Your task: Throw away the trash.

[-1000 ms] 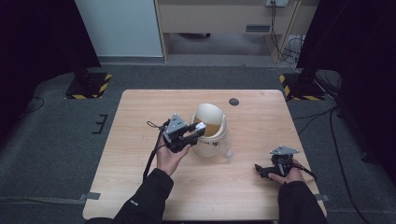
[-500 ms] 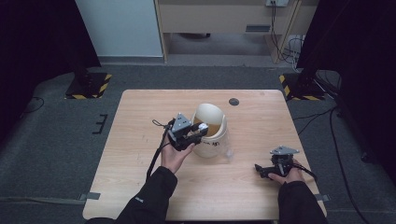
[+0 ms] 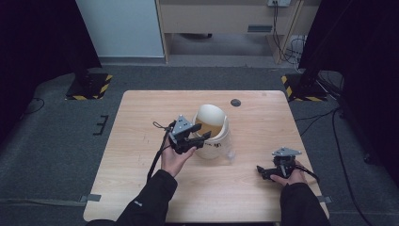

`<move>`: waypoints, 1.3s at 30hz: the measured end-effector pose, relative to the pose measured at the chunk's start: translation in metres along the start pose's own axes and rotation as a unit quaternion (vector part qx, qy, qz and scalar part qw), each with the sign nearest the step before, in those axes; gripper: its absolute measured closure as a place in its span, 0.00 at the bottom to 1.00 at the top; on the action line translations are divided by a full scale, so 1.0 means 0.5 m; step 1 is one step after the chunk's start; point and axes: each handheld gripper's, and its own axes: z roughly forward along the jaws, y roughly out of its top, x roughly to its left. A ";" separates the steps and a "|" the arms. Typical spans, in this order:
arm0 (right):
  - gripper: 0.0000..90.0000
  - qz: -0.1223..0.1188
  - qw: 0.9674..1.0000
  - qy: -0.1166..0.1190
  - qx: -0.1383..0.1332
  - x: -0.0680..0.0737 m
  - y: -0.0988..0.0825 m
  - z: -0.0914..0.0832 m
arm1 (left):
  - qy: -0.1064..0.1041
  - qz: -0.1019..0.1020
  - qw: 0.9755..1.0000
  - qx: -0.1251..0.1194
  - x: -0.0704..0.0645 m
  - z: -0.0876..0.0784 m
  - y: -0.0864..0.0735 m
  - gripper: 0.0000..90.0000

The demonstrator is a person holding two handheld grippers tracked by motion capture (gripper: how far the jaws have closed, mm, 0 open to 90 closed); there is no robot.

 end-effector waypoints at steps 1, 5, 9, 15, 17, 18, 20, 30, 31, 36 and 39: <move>0.01 0.000 1.000 0.000 0.000 0.000 0.000 0.000 | -0.001 0.000 1.000 0.000 0.000 -0.005 0.000 0.52; 0.01 -0.001 1.000 0.000 0.000 0.000 0.000 0.000 | -0.001 0.003 1.000 0.002 0.002 -0.027 -0.004 0.47; 0.01 -0.001 1.000 0.000 0.000 0.000 0.000 0.000 | 0.001 0.003 1.000 0.007 0.008 -0.052 -0.016 0.43; 0.01 0.000 1.000 0.000 0.000 0.000 0.000 0.000 | 0.010 -0.011 1.000 0.009 0.022 -0.093 -0.044 0.39; 0.01 0.000 1.000 0.000 0.000 0.000 0.000 0.000 | 0.015 -0.012 1.000 0.017 0.027 -0.103 -0.055 0.37; 0.01 -0.001 1.000 0.000 0.000 0.000 0.000 0.000 | 0.019 -0.011 1.000 0.022 0.031 -0.109 -0.061 0.36; 0.01 -0.001 1.000 0.000 0.000 0.000 0.000 0.000 | 0.024 -0.012 0.999 0.026 0.036 -0.119 -0.071 0.34; 0.01 -0.001 1.000 0.000 0.000 0.000 0.000 0.000 | 0.054 -0.019 0.997 0.060 0.067 -0.161 -0.131 0.25; 0.01 0.000 1.000 0.000 0.000 0.000 0.000 0.000 | 0.059 -0.024 0.996 0.067 0.074 -0.167 -0.142 0.24; 0.01 0.000 1.000 0.000 0.000 0.000 0.000 0.000 | 0.083 -0.041 0.990 0.105 0.101 -0.188 -0.182 0.22; 0.01 0.000 1.000 0.000 0.000 0.000 0.000 0.000 | 0.094 -0.050 0.986 0.126 0.116 -0.198 -0.196 0.21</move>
